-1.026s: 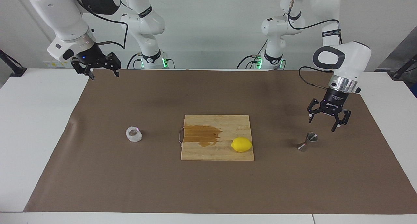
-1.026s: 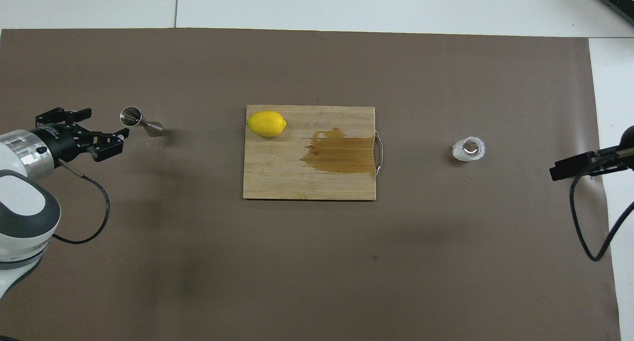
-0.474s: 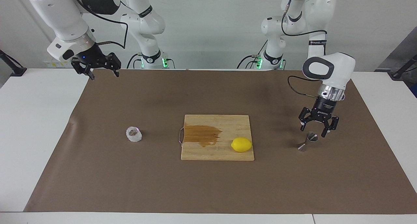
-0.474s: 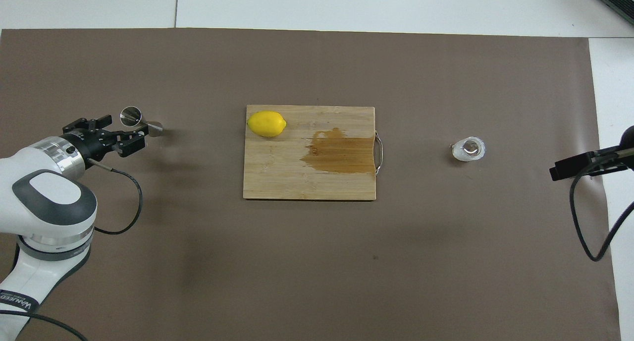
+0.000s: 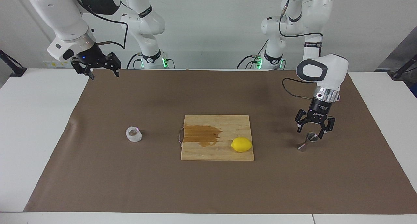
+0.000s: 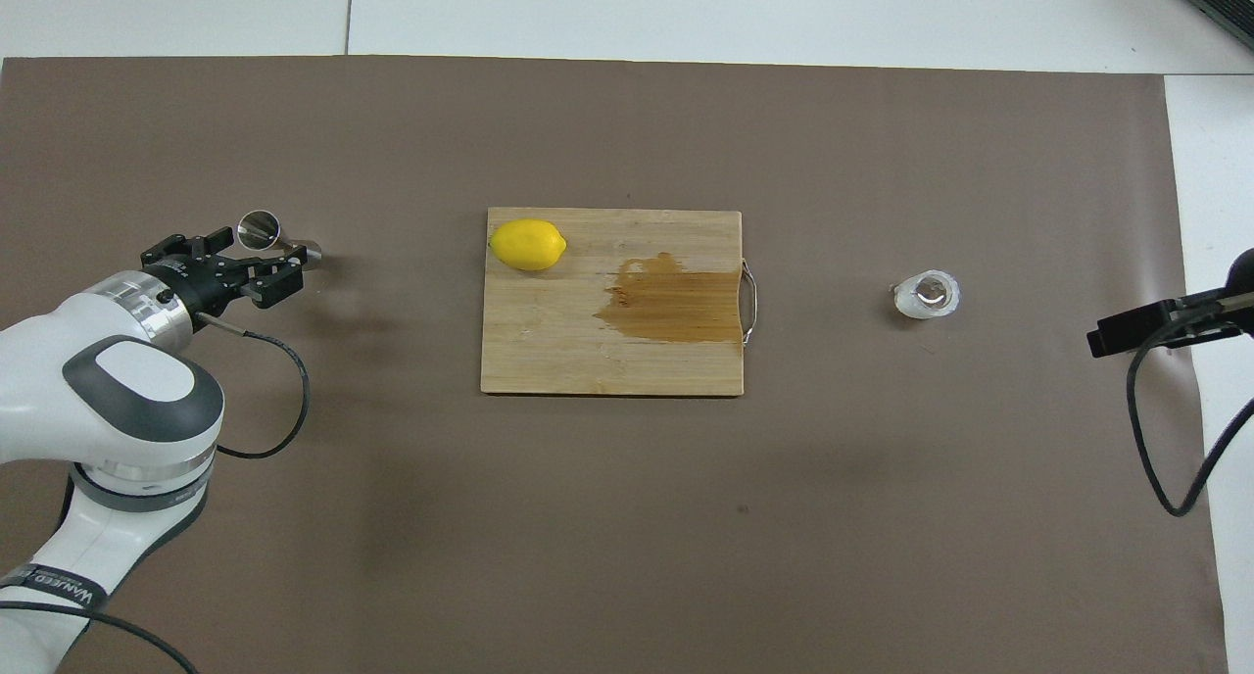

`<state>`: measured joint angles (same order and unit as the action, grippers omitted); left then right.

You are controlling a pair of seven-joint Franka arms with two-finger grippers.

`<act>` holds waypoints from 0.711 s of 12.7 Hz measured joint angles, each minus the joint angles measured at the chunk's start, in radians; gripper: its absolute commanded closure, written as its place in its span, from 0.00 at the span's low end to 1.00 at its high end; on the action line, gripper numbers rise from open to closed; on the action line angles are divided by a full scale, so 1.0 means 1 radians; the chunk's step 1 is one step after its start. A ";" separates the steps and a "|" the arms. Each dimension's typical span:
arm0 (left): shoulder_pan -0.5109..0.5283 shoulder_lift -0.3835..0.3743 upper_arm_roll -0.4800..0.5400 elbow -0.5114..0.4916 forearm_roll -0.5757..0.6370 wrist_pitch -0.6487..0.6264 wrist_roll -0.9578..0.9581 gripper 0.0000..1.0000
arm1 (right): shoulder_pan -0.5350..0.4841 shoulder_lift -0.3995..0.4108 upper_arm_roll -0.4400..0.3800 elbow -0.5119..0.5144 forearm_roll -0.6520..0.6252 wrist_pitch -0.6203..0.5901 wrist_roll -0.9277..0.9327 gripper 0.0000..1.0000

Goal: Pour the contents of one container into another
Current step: 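Close the left gripper around the small metal cup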

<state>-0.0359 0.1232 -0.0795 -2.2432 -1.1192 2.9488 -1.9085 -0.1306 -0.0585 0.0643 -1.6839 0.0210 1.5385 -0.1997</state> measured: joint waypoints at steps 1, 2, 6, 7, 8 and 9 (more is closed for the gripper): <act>0.000 0.000 0.000 0.000 0.000 0.001 0.000 0.00 | 0.000 0.000 0.000 0.000 0.000 0.000 0.000 0.00; 0.000 0.000 0.000 0.000 0.000 0.002 0.000 0.00 | 0.000 0.000 0.000 0.000 0.000 0.000 0.000 0.00; -0.014 0.002 0.000 0.001 0.000 0.032 0.000 0.00 | 0.000 0.000 0.000 0.000 0.000 0.000 0.000 0.00; -0.022 0.004 -0.001 0.001 -0.002 0.044 0.000 0.00 | 0.000 0.000 0.000 0.000 0.000 0.000 0.000 0.00; -0.027 0.007 -0.001 0.001 -0.003 0.050 -0.001 0.00 | 0.000 0.000 0.000 0.000 0.000 0.000 0.000 0.00; -0.028 0.009 -0.001 0.002 -0.004 0.054 -0.001 0.00 | 0.000 0.000 0.000 0.000 0.000 0.000 0.000 0.00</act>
<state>-0.0641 0.1321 -0.0801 -2.2417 -1.1235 3.0026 -1.9099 -0.1306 -0.0585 0.0643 -1.6839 0.0210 1.5385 -0.1997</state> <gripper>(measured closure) 0.000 0.000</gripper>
